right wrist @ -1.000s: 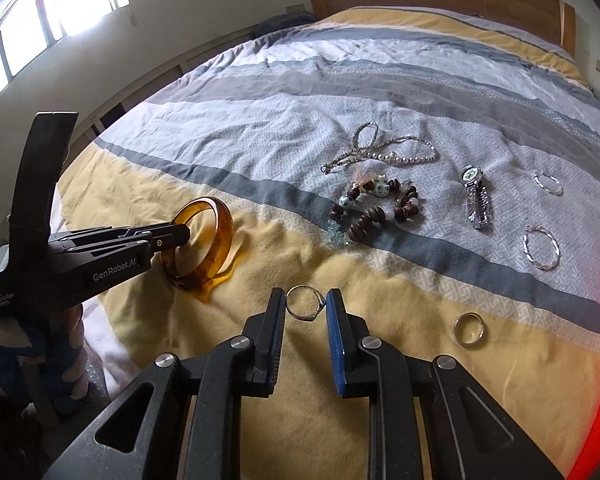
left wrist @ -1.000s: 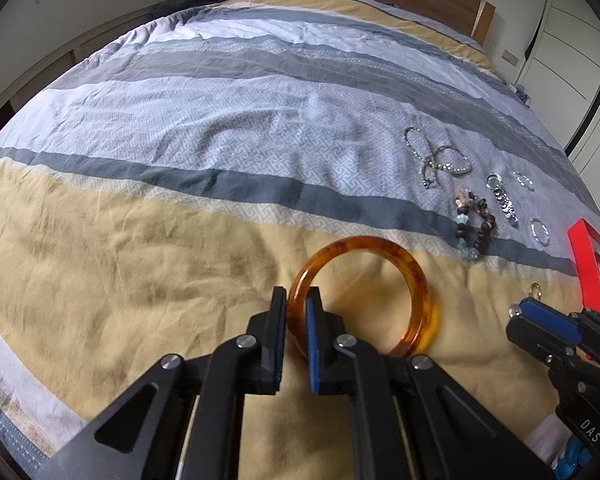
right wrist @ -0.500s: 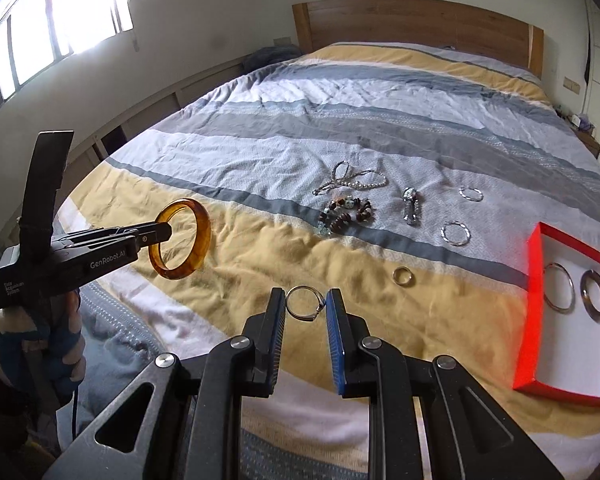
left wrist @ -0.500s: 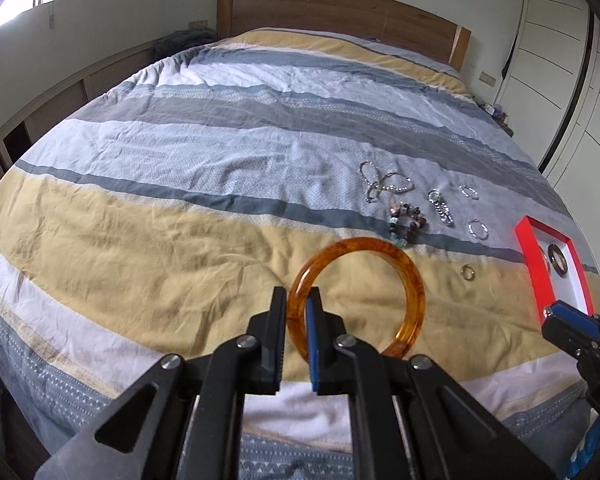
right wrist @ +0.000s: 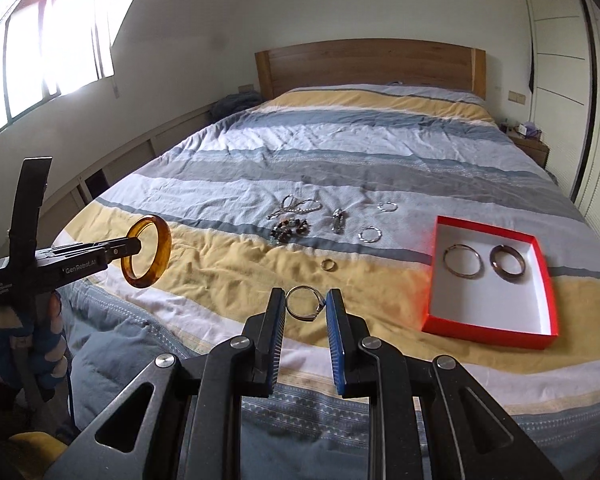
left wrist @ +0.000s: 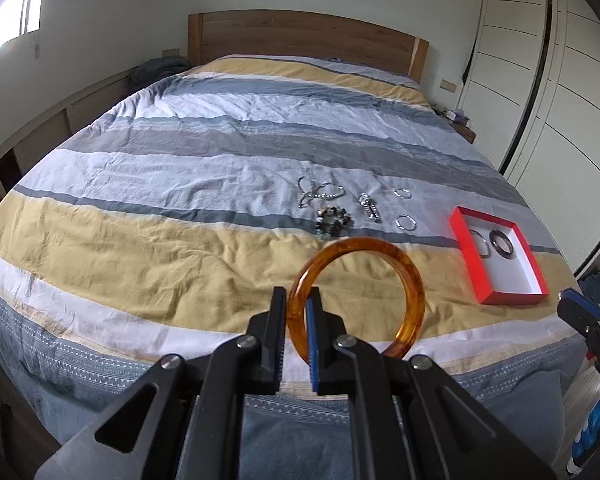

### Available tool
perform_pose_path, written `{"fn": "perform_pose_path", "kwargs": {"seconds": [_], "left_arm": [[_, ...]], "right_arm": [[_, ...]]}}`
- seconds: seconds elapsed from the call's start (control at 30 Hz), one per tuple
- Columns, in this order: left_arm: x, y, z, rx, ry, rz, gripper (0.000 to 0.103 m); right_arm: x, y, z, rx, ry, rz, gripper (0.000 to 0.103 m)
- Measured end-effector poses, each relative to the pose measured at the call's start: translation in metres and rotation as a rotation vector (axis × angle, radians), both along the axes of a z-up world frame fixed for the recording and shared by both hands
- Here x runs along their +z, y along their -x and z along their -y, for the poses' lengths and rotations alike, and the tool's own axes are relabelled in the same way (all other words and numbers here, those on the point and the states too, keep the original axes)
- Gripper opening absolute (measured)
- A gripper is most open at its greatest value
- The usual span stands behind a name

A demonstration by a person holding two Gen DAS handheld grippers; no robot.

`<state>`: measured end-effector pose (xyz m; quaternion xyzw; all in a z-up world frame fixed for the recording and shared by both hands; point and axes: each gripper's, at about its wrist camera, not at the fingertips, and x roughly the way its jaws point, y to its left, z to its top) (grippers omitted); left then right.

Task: Organize jewelry
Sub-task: 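Carry the silver ring and amber bangle over the red box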

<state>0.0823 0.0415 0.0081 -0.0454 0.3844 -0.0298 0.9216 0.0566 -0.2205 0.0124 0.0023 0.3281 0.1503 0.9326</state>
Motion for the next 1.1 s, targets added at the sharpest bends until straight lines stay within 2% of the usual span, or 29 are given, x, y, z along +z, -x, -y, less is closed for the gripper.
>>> {"fn": "perform_pose_path", "kwargs": {"seconds": [0.3,0.6,0.87,1.1], "left_arm": [[0.015,0.001,0.068,-0.138,-0.059,0.006,0.008],[0.015,-0.036,0.161,-0.304,-0.114,-0.023,0.008],[-0.006,-0.081,0.253,-0.436,-0.163,-0.049,0.008],[-0.047,-0.129,0.305,-0.472,-0.204,-0.114,0.008]], "right_arm": [[-0.001,0.022,0.080,-0.135,-0.029,0.021,0.021],[-0.012,0.000,0.150,-0.247,-0.024,0.003,0.021],[-0.027,-0.045,0.188,-0.292,-0.003,-0.043,0.021],[-0.059,-0.085,0.213,-0.314,0.034,-0.118,0.021]]}}
